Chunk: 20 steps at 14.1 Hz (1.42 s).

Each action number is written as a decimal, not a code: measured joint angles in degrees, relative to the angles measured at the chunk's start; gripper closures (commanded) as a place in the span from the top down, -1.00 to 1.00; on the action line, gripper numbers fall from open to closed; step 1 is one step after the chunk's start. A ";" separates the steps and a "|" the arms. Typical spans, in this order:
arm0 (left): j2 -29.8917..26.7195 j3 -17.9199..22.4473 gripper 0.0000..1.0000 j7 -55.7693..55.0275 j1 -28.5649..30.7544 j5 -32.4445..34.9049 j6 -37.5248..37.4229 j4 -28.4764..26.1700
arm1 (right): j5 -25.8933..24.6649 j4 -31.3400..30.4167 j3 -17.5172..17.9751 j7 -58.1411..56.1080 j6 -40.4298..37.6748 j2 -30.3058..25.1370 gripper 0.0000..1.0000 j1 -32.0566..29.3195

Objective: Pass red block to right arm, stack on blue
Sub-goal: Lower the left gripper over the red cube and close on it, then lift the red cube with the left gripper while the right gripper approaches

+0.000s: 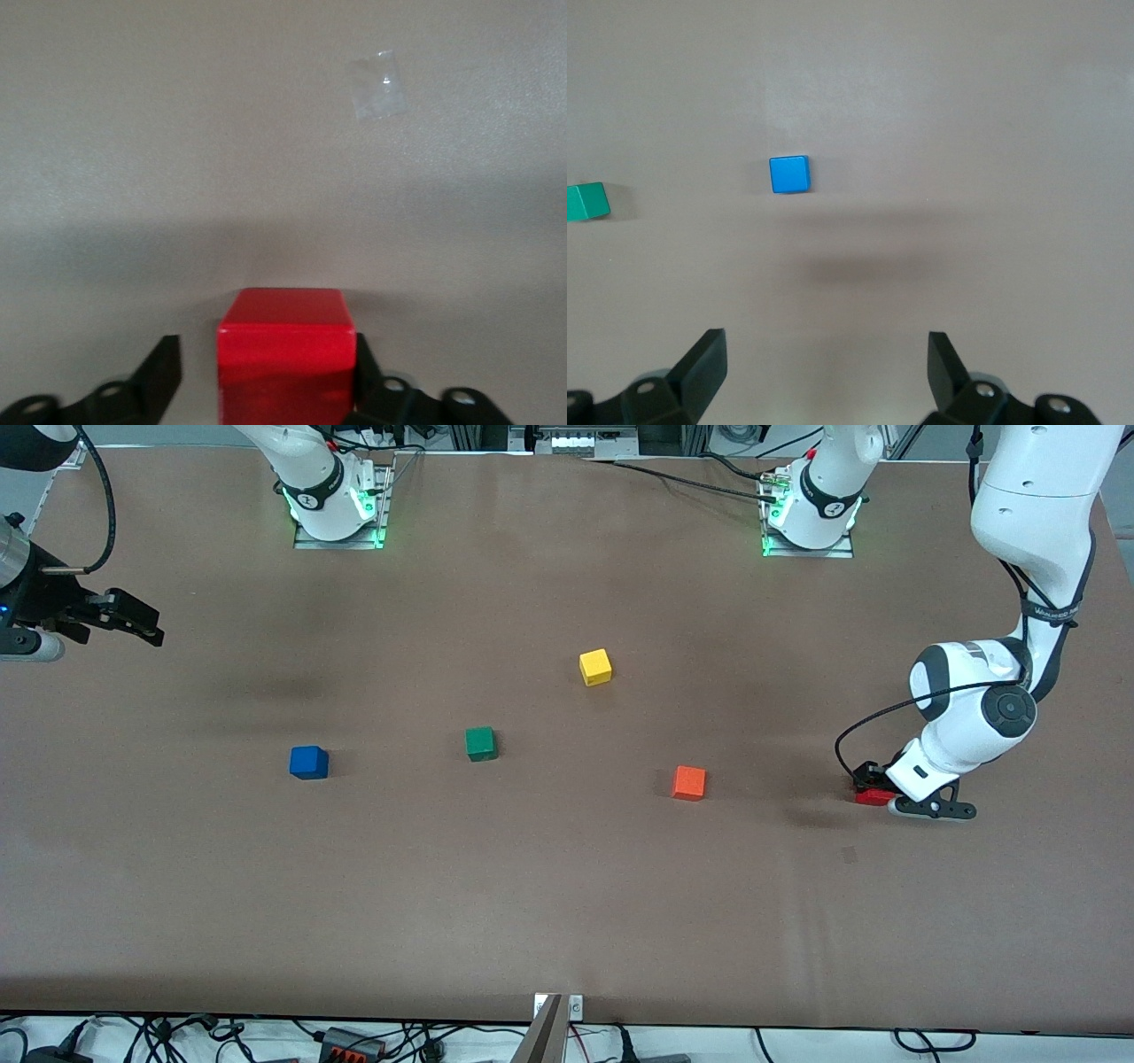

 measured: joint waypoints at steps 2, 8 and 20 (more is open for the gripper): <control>0.12 -0.07 -0.60 0.07 0.00 0.00 0.15 0.02 | 0.00 -0.05 0.00 0.00 -0.10 0.12 1.00 0.00; -1.98 -1.48 -0.71 1.93 -0.18 0.01 0.35 1.48 | 0.00 -0.07 0.06 0.00 -0.16 0.87 1.00 0.35; -9.29 -13.06 -0.71 38.75 2.00 -10.84 -11.97 8.02 | 17.64 -0.15 0.33 0.00 -0.17 6.85 1.00 4.05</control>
